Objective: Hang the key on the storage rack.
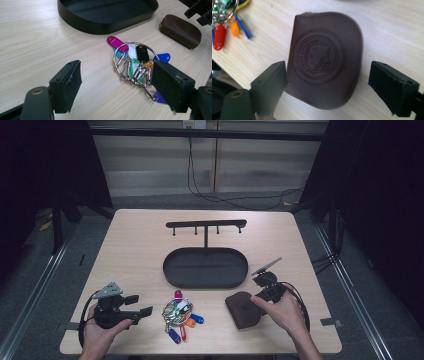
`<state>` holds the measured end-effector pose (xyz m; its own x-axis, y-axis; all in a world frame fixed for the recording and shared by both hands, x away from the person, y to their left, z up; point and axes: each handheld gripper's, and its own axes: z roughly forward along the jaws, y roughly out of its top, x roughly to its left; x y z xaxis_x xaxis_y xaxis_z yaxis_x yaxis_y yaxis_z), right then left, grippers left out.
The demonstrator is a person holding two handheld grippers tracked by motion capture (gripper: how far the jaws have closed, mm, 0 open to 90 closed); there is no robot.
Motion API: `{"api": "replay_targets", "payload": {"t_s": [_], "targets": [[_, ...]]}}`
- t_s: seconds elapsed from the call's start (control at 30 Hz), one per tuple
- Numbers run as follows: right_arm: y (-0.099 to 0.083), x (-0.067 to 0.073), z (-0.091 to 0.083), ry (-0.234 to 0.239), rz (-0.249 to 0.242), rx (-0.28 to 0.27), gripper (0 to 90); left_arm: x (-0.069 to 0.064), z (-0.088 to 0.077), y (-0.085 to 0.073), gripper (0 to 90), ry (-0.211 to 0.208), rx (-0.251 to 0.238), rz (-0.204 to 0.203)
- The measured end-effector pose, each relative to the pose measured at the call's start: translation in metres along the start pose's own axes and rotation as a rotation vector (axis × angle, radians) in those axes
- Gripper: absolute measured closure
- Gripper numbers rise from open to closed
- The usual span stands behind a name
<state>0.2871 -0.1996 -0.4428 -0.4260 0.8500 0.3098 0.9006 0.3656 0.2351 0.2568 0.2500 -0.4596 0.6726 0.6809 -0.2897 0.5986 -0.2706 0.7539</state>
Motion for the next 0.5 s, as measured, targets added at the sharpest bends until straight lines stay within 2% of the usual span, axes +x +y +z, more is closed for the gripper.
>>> {"api": "replay_targets", "payload": {"t_s": [0.3, 0.5], "targets": [[0.011, -0.002, 0.016, -0.04, 0.018, 0.08, 17.8, 0.0, 0.0, 0.0, 24.6, -0.003, 0.002, 0.003], [0.014, -0.006, 0.021, -0.04, 0.034, 0.092, 18.5, -0.001, 0.0, 0.0, 24.8, -0.007, 0.009, 0.007]]}}
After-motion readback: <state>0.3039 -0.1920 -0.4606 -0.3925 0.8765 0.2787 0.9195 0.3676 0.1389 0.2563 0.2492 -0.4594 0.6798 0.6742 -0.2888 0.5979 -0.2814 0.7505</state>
